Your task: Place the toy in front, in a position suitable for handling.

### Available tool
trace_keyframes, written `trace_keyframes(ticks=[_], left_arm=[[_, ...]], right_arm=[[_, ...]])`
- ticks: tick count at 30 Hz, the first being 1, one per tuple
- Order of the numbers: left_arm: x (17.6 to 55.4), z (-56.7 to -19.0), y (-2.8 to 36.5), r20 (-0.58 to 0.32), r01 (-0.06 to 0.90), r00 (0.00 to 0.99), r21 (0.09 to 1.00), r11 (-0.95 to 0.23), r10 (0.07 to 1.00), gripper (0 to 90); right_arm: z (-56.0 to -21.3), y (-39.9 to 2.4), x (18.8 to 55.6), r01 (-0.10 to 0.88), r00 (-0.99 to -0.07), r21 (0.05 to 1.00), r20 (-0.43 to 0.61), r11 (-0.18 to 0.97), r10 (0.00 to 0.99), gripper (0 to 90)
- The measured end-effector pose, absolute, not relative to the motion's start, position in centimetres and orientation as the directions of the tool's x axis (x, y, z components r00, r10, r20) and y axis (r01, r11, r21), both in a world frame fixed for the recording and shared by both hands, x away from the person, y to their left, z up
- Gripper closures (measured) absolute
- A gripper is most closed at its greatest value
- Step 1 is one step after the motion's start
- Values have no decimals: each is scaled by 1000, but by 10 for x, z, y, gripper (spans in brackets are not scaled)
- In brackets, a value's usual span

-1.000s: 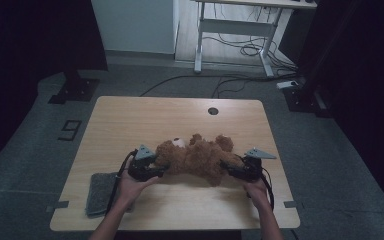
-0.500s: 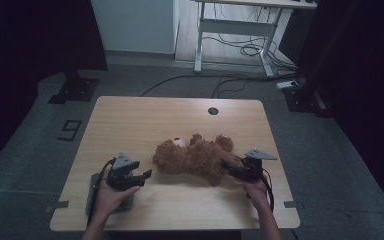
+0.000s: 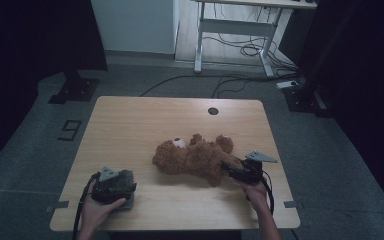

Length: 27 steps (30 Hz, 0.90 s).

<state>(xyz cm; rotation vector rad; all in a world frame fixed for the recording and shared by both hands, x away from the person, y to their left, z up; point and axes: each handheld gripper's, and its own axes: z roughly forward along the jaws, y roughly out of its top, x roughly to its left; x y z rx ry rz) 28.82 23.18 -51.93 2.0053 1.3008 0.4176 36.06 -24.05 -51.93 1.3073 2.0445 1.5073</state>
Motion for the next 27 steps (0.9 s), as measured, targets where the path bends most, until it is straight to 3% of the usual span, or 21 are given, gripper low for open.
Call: trace_keyframes(ticks=[6, 13, 22, 27], left_arm=[[291, -533, 231, -79, 696, 434, 661, -279, 897, 188], [290, -537, 234, -62, 691, 442, 660, -296, 895, 213], [286, -539, 236, 1, 669, 428, 672, -317, 904, 398], [285, -539, 242, 2, 665, 392, 690, -285, 920, 584]], right_arm=[[-521, -242, 360, 497, -549, 867, 281, 38, 787, 433], [-521, -242, 360, 500, -552, 865, 285, 37, 783, 431], [-523, -244, 360, 507, -552, 862, 303, 23, 777, 431], [-523, -243, 359, 507, -551, 862, 299, 27, 779, 430]])
